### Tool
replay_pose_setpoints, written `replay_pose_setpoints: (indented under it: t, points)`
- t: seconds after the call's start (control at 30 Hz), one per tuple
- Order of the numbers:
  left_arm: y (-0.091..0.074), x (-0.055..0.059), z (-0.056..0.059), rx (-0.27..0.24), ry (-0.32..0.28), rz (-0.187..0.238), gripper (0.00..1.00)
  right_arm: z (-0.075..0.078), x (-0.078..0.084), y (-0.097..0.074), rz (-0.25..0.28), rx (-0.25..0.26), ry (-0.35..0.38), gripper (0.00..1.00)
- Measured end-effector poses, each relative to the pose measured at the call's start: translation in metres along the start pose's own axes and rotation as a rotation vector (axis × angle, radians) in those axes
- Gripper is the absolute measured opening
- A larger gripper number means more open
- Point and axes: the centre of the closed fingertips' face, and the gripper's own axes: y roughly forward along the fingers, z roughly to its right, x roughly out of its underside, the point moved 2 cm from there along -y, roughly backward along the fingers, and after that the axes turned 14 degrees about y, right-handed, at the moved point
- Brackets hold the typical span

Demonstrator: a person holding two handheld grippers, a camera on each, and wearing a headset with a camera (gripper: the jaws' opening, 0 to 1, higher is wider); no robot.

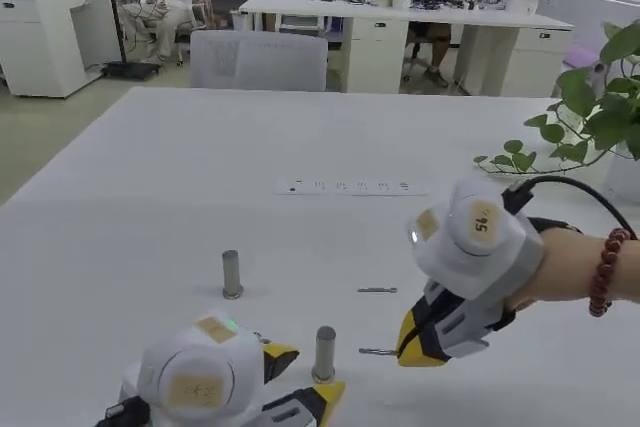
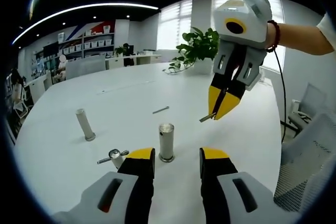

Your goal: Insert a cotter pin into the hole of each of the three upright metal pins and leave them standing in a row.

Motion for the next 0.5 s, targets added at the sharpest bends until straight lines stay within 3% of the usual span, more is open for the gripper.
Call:
replay_pose_setpoints:
  t: [0.27, 0.5]
  points:
    - [0.011, 0.004, -0.006, -0.024, -0.019, -0.009, 0.32, 0.011, 0.000, 0.008, -0.025, 0.013, -0.011, 0.03]
    - [0.018, 0.002, -0.007, -0.042, 0.009, -0.004, 0.28, 0.018, -0.002, 0.014, -0.036, 0.019, -0.011, 0.03]
